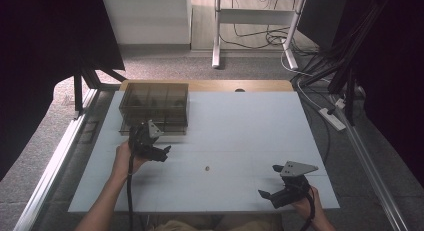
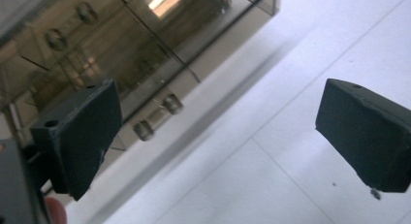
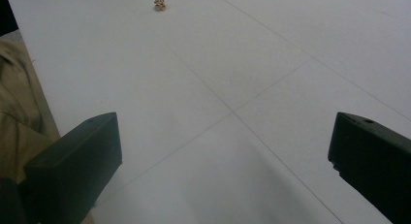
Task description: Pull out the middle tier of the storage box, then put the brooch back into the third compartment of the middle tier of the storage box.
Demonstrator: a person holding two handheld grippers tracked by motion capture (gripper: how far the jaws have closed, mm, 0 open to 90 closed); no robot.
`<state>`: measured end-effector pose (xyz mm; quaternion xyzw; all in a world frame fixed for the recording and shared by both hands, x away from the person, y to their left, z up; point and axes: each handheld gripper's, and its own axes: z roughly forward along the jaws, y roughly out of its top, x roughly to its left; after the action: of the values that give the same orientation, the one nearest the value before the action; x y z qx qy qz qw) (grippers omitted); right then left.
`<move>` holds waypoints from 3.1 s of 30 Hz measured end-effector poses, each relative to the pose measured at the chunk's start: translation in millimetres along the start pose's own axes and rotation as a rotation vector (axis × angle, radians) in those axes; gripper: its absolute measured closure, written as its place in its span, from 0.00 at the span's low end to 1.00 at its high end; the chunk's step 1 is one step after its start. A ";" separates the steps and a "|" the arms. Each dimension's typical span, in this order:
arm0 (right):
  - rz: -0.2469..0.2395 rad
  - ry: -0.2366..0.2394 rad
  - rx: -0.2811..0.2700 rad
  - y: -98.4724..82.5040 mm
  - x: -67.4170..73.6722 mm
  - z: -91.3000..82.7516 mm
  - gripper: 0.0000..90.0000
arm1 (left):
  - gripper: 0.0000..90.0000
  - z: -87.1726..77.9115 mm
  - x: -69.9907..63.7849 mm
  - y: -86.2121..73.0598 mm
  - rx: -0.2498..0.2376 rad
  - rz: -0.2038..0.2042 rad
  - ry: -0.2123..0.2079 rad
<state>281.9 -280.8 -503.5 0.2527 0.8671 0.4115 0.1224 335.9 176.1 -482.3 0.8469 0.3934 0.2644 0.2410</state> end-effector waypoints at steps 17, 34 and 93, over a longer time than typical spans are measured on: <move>-0.003 -0.003 -0.004 0.1 0.2 -1.1 0.00 | 0.01 -4.5 -32.3 -7.5 -0.016 0.011 -0.050; -0.003 -0.009 -0.002 0.1 0.5 -1.7 0.00 | 0.00 -2.8 -53.4 -5.4 -0.039 0.038 -0.096; 0.007 -0.006 0.002 -0.1 -1.0 0.1 0.00 | 0.03 34.4 -105.1 17.0 -0.073 -0.001 -0.258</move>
<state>282.7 -281.4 -503.7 0.2572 0.8663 0.4101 0.1231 309.1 76.0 -524.5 0.8643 0.3496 0.1672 0.3206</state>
